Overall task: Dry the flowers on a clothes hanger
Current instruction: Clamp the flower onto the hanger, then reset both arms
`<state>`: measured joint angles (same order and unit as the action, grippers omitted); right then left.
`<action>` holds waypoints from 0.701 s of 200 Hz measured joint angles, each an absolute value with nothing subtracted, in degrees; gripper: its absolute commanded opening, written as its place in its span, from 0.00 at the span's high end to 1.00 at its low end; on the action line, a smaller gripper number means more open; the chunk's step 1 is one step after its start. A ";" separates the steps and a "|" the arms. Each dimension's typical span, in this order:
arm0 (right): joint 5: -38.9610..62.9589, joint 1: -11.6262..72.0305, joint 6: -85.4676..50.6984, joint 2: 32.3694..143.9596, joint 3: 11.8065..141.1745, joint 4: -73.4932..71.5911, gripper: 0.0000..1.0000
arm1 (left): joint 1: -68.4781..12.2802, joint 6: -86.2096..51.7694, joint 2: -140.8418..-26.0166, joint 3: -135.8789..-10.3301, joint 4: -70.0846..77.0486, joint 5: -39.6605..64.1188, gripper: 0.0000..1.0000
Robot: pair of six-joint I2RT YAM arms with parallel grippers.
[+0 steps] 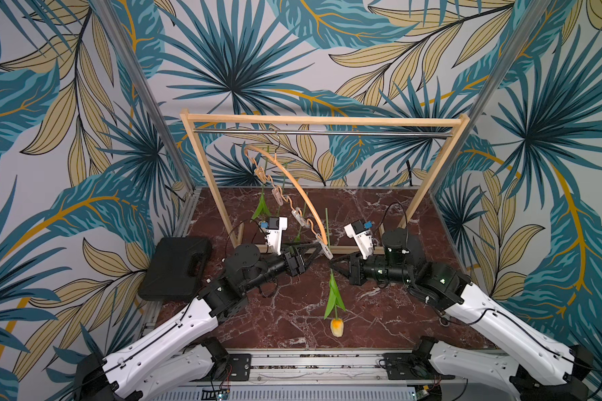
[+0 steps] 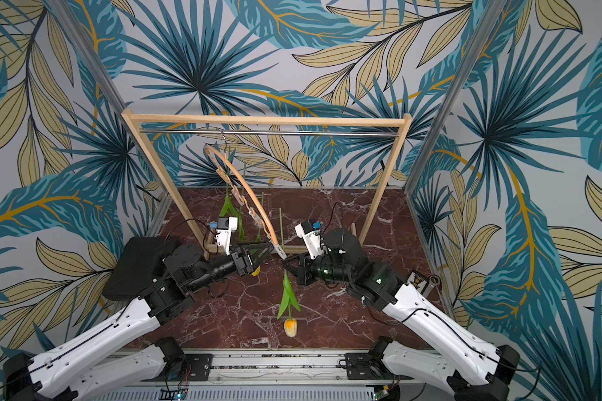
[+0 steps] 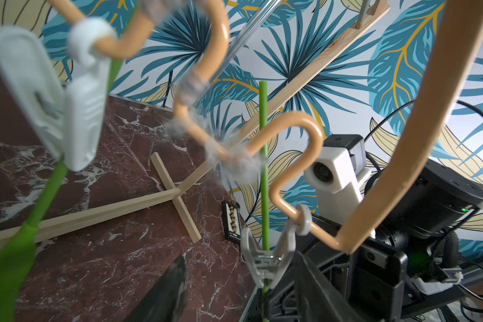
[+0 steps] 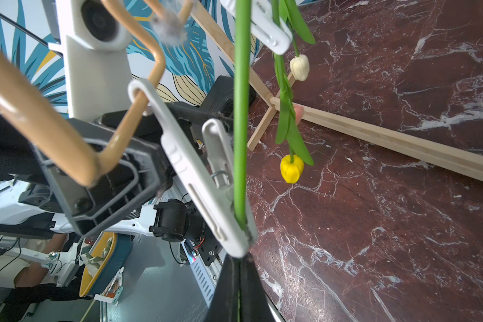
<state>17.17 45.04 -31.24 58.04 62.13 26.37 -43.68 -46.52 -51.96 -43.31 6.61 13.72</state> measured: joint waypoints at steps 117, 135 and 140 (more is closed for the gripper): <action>0.73 44.99 -27.38 55.11 67.00 38.72 0.49 | -43.68 -39.24 -39.20 -49.80 -26.98 -24.53 0.12; -5.02 44.97 -26.61 54.68 69.19 41.08 0.41 | -43.68 -36.86 -39.66 -54.50 -32.82 -35.44 0.05; -6.63 44.97 -26.22 54.35 69.43 41.39 0.35 | -43.68 -35.97 -39.72 -55.59 -33.80 -38.24 0.03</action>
